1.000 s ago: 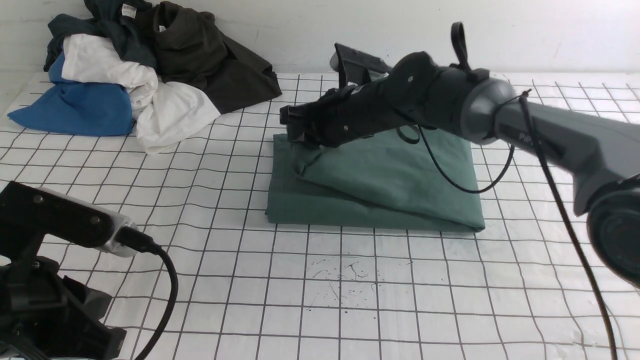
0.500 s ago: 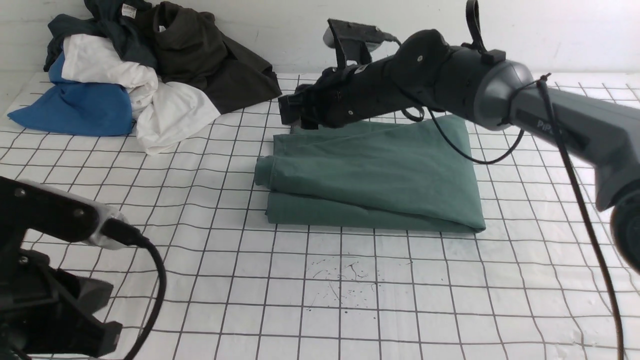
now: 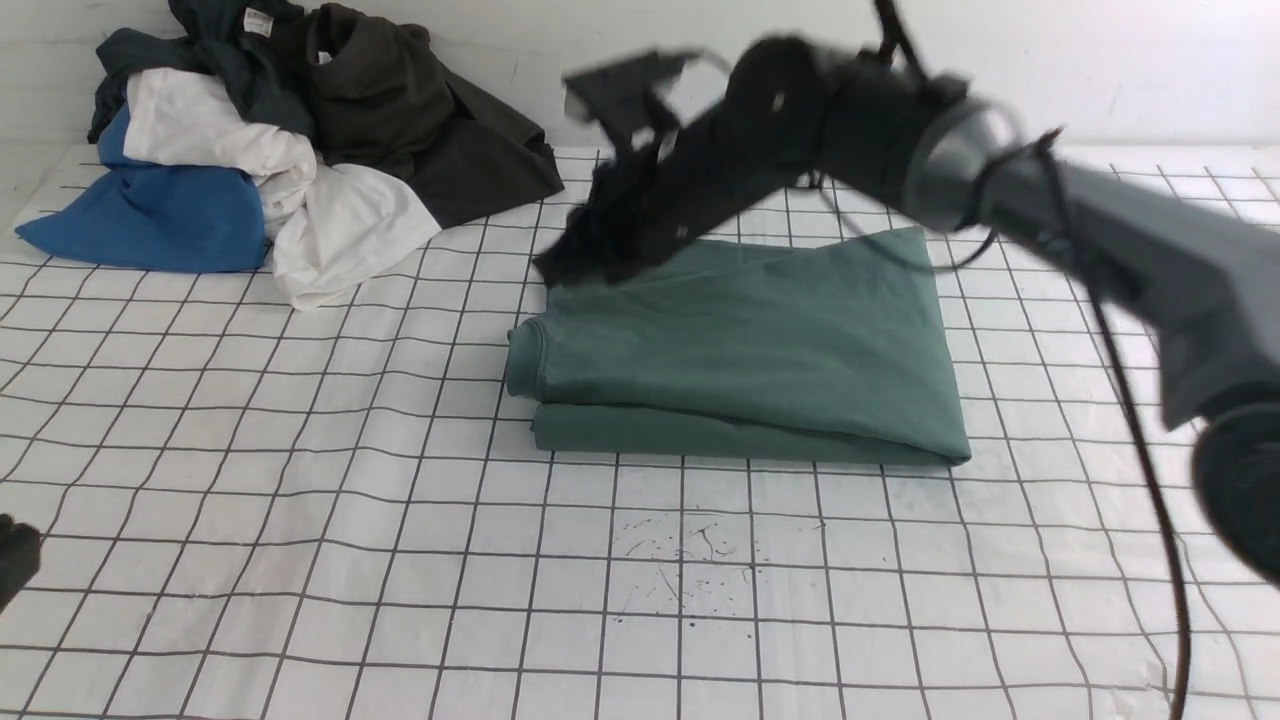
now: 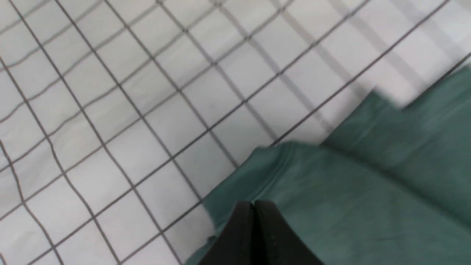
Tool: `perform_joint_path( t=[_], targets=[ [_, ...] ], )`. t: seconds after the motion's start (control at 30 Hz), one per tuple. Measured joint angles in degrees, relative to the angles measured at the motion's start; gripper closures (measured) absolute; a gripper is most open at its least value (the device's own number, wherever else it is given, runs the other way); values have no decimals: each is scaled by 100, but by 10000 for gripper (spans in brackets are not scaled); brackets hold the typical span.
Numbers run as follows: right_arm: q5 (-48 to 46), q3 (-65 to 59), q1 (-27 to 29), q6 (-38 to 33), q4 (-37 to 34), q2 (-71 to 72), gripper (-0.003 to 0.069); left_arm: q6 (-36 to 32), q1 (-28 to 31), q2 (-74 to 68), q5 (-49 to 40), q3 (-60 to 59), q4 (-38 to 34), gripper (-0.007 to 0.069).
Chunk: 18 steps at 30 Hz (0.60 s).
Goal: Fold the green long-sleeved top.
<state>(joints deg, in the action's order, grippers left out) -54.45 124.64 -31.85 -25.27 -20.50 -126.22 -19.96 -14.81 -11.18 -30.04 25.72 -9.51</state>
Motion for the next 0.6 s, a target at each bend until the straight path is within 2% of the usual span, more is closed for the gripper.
perform_joint_path(
  t=[0.07, 0.1, 0.13, 0.17, 0.33, 0.37, 0.4, 0.47, 0.6],
  targets=[
    [-592, 477, -11, 265, 897, 522, 670, -1, 0, 506, 401, -300, -2, 631],
    [-592, 506, -12, 296, 897, 574, 670, -1, 0, 506, 401, -327, -8, 631],
    [-960, 646, -15, 614, 1641, 1094, 670, -1, 0, 819, 743, -574, -19, 631],
    [-1093, 658, -15, 770, 1983, 1341, 670, -1, 0, 938, 910, -686, -26, 631],
    [-1380, 40, -1, 1847, 3987, 2935, 670, -1, 0, 1189, 1872, -1274, -27, 631],
    [-1380, -68, 3, 1946, 4047, 3086, 670, -1, 0, 1189, 1872, -1288, -27, 631],
    [-1432, -499, 37, 2264, 4430, 3610, 670, -1, -20, 1189, 2029, -1359, -27, 631],
    [-1555, -1387, 91, 2612, 4666, 4412, 670, -1, -54, 1193, 2170, -1375, -27, 631],
    [-1508, -3331, 109, 2831, 4656, 5657, 670, -1, -87, 1193, 2251, -1375, -27, 631]
  ],
)
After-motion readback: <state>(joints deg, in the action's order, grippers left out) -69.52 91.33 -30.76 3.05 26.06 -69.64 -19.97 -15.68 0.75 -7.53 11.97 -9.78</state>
